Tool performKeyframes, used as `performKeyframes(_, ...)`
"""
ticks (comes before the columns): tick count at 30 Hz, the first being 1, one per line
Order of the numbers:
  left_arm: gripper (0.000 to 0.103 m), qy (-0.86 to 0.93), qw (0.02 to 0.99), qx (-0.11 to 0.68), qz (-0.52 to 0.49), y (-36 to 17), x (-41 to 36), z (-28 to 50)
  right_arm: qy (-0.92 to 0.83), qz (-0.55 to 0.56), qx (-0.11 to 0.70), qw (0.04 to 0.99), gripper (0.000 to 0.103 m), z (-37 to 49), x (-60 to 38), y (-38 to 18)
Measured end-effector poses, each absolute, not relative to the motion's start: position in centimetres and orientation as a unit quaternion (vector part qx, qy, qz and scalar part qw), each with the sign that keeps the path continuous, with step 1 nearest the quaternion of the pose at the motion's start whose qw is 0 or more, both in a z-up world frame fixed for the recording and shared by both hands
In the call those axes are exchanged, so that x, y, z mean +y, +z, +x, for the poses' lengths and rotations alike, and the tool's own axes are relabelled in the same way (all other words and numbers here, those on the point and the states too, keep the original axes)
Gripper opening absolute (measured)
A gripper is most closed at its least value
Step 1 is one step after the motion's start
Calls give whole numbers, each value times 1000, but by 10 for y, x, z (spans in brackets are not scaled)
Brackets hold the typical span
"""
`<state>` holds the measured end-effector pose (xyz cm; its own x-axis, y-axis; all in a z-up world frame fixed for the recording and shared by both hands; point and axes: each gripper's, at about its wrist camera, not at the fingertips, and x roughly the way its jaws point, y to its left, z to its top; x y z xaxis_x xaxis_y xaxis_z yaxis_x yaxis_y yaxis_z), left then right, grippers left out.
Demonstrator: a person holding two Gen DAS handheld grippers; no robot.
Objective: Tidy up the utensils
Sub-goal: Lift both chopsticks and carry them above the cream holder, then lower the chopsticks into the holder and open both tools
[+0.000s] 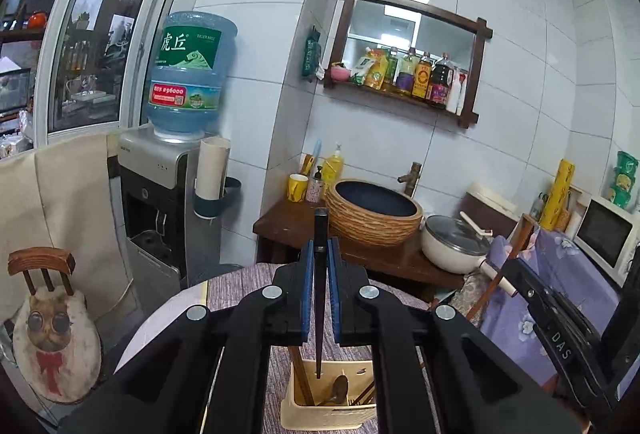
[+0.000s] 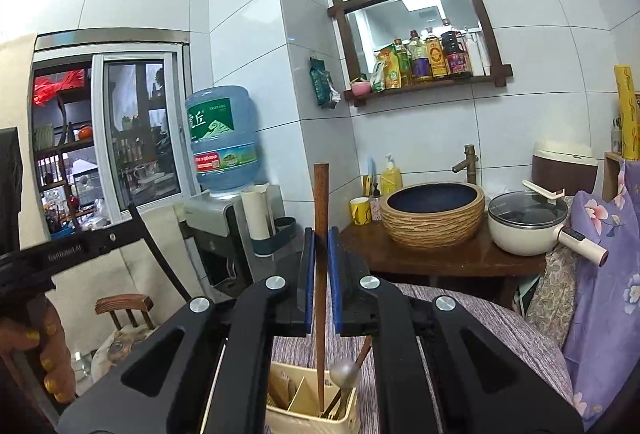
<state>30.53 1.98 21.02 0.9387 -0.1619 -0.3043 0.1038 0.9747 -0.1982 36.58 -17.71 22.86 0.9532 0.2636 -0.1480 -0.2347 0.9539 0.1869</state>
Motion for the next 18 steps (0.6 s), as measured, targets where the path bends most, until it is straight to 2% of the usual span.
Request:
performKeyframes(13, 8, -75, 966, 238, -59, 124, 0, 319, 120, 60, 147, 980, 7, 388, -153, 139)
performKeyframes(18, 8, -69, 961, 259, -62, 103, 2, 324, 121, 48, 155, 979, 8, 386, -148, 123)
